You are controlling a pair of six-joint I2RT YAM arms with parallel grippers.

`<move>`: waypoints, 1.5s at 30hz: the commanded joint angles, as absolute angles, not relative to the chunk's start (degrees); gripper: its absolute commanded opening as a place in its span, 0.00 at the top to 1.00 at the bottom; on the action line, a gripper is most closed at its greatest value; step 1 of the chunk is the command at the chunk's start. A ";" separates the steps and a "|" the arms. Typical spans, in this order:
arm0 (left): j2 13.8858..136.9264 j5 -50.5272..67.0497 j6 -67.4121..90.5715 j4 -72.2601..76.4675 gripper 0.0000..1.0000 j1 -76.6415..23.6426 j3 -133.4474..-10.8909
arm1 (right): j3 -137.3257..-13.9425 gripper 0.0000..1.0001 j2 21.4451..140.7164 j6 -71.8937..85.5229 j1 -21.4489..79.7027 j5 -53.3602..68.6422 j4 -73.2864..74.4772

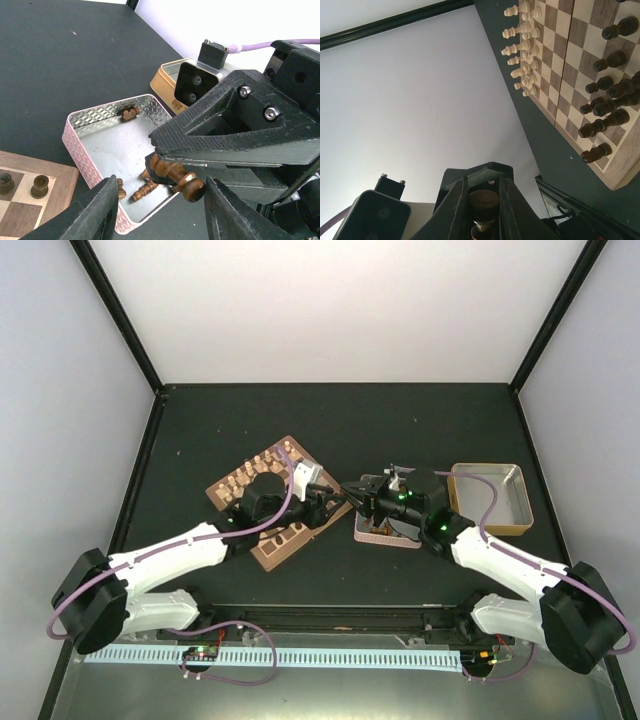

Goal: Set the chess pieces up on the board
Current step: Place the chess piece on the chessboard.

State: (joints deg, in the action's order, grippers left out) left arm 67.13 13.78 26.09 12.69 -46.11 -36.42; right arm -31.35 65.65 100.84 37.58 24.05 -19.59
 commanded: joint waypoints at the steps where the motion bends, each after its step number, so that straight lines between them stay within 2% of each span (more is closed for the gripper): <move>1: 68.38 14.56 25.96 15.47 0.51 -46.41 -39.55 | -31.54 0.85 65.79 100.69 37.74 25.28 -21.07; 6: 69.34 14.48 25.58 14.66 0.54 -46.41 -40.62 | -31.84 0.85 66.33 100.44 37.78 25.90 -21.37; 13: 68.59 12.30 25.51 13.32 0.84 -46.41 -41.33 | -31.74 0.85 66.78 100.08 37.88 26.45 -21.27; 15: 68.47 11.80 25.41 12.31 0.91 -46.41 -41.50 | -31.73 0.85 66.94 99.98 37.84 26.41 -21.42; 18: 67.99 10.99 25.22 10.15 0.98 -46.41 -41.92 | -32.09 0.79 67.08 98.79 37.87 26.08 -21.26; 23: 66.10 7.70 23.53 0.34 0.99 -46.38 -44.11 | -34.19 0.52 66.83 91.59 37.81 23.95 -17.25; 27: 64.15 4.57 21.05 -13.43 0.98 -45.70 -46.78 | -35.72 0.39 64.65 83.31 37.46 20.16 -12.03; 34: 61.08 3.37 16.69 -33.43 0.98 -40.91 -50.59 | -37.06 0.36 59.40 70.78 36.86 10.69 -3.06; 37: 61.32 7.46 15.55 -40.53 0.98 -35.83 -52.91 | -37.99 0.36 58.33 66.49 36.74 8.28 1.07; 45: 71.96 14.89 10.81 -53.63 0.98 -26.40 -58.70 | -36.83 0.36 57.74 64.28 36.65 6.21 2.10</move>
State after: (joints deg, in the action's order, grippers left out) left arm 65.49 10.55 14.92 -42.54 -28.40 -54.37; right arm -36.84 58.11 67.57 36.93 8.95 0.51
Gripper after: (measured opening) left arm 0.113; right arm 0.642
